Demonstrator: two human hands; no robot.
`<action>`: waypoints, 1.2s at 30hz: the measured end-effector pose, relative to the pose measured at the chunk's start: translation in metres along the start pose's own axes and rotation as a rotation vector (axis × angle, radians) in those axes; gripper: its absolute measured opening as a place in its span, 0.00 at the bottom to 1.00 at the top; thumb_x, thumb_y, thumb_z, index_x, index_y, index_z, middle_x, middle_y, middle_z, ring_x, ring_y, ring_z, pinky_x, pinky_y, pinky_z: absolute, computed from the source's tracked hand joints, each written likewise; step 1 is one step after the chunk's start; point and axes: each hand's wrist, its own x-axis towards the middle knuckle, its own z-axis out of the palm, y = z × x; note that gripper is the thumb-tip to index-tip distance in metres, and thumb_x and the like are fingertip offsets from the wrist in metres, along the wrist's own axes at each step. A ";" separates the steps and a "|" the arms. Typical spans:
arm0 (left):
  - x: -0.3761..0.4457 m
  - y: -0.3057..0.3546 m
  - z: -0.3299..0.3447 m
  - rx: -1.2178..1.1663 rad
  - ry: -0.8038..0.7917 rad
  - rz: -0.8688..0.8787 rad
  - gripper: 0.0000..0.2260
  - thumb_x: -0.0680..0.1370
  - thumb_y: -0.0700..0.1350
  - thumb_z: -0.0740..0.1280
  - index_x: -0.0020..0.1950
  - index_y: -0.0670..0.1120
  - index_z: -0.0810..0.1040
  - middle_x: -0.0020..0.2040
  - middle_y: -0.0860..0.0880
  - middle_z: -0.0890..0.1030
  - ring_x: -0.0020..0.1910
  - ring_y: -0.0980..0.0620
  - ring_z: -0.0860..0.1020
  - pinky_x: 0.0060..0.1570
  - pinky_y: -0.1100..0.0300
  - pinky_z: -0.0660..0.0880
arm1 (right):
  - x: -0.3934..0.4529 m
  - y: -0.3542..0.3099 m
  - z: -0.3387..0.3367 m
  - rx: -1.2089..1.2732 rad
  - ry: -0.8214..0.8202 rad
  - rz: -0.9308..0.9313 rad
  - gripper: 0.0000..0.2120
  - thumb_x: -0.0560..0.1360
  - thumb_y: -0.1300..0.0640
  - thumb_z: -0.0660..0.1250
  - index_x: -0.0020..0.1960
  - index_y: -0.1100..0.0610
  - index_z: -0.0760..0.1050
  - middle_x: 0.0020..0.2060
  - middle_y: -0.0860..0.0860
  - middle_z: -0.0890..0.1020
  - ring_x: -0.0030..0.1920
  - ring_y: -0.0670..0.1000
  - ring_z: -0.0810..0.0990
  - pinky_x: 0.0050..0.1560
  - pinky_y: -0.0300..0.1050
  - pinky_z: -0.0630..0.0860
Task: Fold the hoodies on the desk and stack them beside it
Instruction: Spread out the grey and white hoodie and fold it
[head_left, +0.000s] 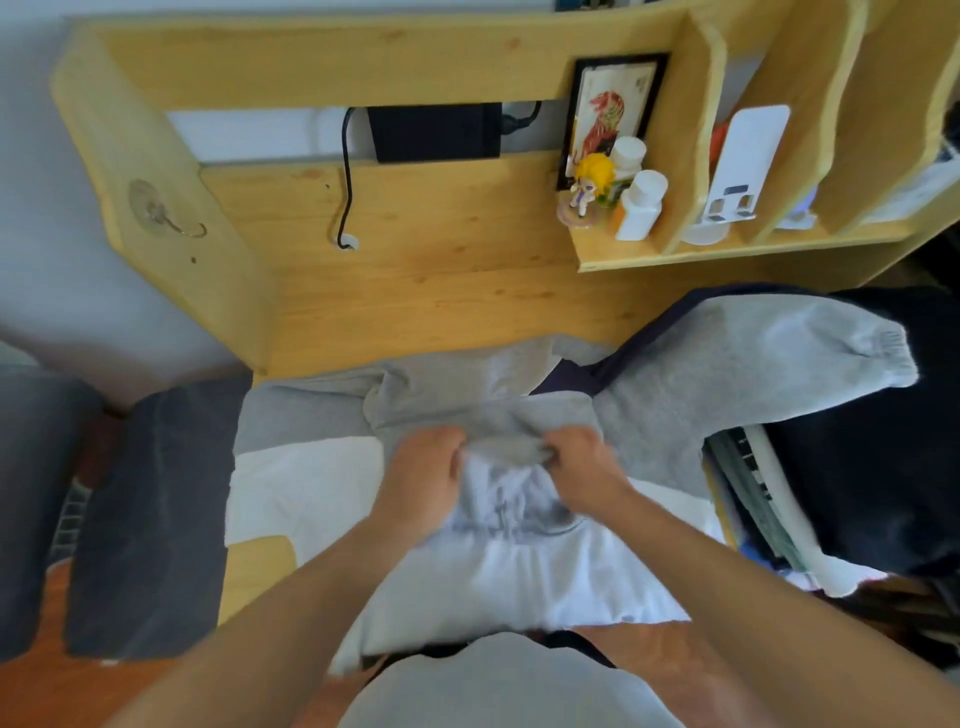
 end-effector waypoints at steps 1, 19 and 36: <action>0.018 0.007 -0.023 -0.123 0.023 -0.090 0.13 0.84 0.46 0.56 0.56 0.45 0.80 0.48 0.47 0.82 0.47 0.45 0.79 0.47 0.53 0.73 | 0.012 -0.008 -0.026 0.103 0.061 0.002 0.06 0.77 0.60 0.63 0.47 0.52 0.77 0.48 0.56 0.80 0.53 0.62 0.78 0.50 0.50 0.74; -0.078 0.003 -0.058 -0.249 -0.302 0.032 0.05 0.81 0.51 0.67 0.48 0.58 0.81 0.48 0.63 0.78 0.51 0.62 0.76 0.54 0.64 0.72 | -0.105 0.044 -0.004 -0.011 0.171 -0.477 0.25 0.61 0.70 0.67 0.54 0.51 0.80 0.49 0.45 0.81 0.46 0.50 0.80 0.51 0.42 0.77; 0.040 -0.072 -0.011 -1.163 -0.087 -1.158 0.15 0.79 0.48 0.72 0.64 0.47 0.80 0.57 0.47 0.84 0.53 0.48 0.82 0.54 0.54 0.77 | 0.076 0.037 -0.021 0.608 -0.192 0.730 0.27 0.74 0.35 0.69 0.59 0.55 0.72 0.41 0.60 0.83 0.51 0.60 0.81 0.56 0.53 0.77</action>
